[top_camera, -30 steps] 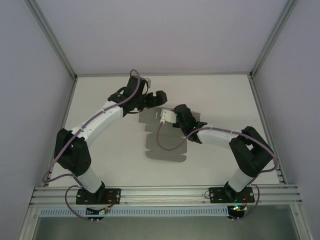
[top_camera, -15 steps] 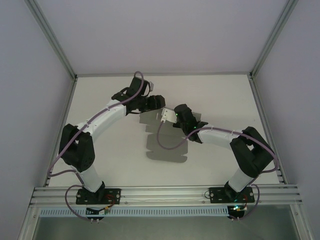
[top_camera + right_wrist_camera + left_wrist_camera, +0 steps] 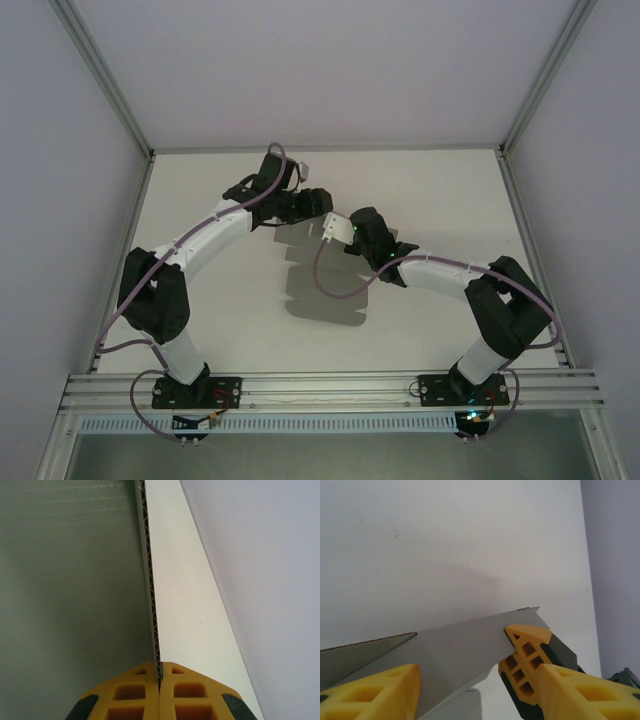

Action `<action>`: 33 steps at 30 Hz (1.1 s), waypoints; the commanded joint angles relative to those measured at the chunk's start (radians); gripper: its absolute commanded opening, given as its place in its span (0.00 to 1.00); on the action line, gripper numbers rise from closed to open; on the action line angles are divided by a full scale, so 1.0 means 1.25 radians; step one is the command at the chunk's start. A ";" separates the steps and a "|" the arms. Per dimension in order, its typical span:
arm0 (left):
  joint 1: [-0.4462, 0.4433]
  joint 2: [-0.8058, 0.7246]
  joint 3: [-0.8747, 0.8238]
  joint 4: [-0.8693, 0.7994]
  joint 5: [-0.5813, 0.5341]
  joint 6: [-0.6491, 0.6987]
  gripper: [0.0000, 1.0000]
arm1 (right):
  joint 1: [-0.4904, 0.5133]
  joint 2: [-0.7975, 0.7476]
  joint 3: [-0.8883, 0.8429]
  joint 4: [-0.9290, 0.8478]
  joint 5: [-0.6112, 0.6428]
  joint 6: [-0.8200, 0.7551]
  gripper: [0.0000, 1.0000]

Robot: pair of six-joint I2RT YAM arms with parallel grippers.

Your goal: Assemble paper box

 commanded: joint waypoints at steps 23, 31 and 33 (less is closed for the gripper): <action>0.009 -0.021 -0.036 -0.032 -0.016 -0.063 0.56 | -0.001 -0.013 0.019 0.054 -0.022 0.061 0.00; -0.006 0.026 -0.048 0.061 0.057 -0.124 0.51 | 0.001 -0.015 0.019 0.056 -0.071 0.078 0.00; -0.010 0.040 -0.046 0.084 0.074 -0.139 0.49 | 0.003 -0.014 0.018 0.055 -0.078 0.077 0.00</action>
